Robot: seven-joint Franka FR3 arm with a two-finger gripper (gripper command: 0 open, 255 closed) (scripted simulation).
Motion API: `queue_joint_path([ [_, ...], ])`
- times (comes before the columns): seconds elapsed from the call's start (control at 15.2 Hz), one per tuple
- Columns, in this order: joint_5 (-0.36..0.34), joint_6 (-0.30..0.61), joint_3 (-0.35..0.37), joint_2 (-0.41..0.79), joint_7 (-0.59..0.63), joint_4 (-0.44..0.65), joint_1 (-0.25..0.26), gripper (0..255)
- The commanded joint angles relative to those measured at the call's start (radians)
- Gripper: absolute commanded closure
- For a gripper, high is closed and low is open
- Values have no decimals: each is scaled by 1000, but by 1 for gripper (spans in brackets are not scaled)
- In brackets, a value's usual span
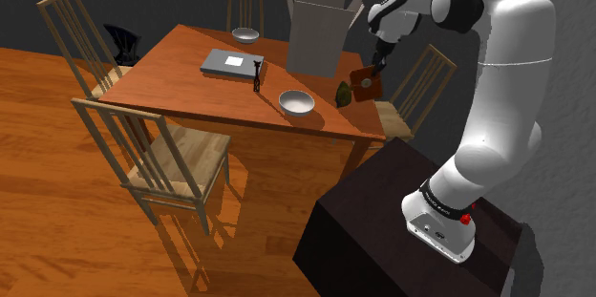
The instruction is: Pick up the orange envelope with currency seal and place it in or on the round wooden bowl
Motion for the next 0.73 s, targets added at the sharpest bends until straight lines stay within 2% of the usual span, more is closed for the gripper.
queue_joint_path([
  [0.0,-4,-18,7,4,41,25,25,255],
  [0.66,-10,-138,54,77,248,234,129,255],
])
